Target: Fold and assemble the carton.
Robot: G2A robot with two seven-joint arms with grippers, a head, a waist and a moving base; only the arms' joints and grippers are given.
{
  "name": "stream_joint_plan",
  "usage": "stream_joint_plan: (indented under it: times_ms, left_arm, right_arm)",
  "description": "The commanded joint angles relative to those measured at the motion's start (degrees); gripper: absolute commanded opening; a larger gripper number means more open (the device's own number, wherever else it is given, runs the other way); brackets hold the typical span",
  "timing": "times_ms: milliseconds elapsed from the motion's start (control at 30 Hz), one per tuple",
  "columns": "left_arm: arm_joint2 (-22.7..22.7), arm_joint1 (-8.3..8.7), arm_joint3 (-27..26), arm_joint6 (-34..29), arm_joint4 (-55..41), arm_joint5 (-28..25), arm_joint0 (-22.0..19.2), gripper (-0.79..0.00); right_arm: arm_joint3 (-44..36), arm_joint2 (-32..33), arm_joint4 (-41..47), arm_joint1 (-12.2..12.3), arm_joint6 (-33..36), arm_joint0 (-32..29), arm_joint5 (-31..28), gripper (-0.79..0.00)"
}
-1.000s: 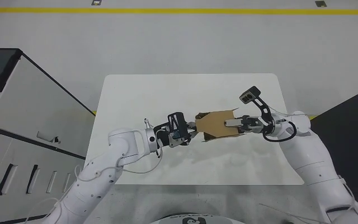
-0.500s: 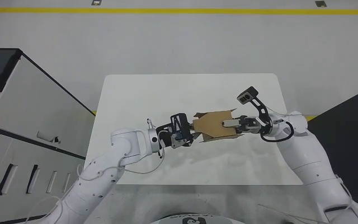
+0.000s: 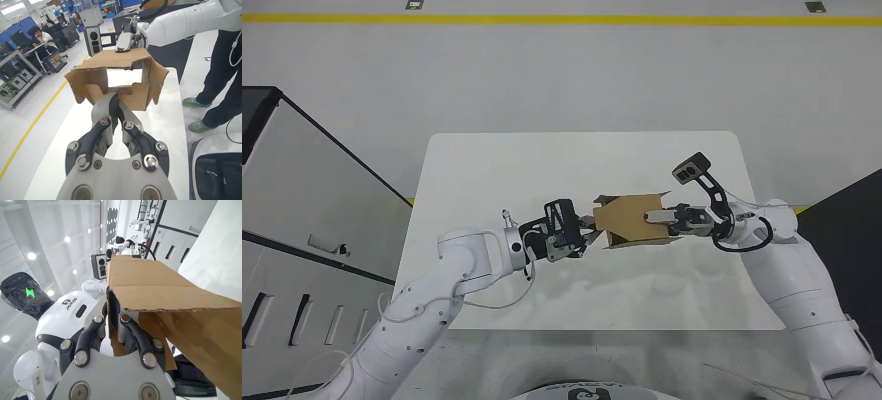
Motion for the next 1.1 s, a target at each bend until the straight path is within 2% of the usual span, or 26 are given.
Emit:
stream_joint_plan:
  times_ms: [0,800,1067]
  left_arm:
    - [0.0,-0.01,-0.1,0.0,0.0,0.1,0.0,-0.785]
    - [2.3,-0.34,-0.7,-0.5,0.6,0.3,-0.5,-0.785]
    - [0.0,0.05,-1.3,-0.1,0.3,0.8,0.4,-0.785]
  right_arm:
    - [0.0,0.2,0.1,0.0,0.0,-0.1,0.0,-0.785]
    - [-0.8,-0.5,0.3,-0.9,-0.2,-0.7,-0.2,-0.785]
    - [-0.4,0.6,0.2,-0.9,-0.2,-1.0,-0.2,-0.785]
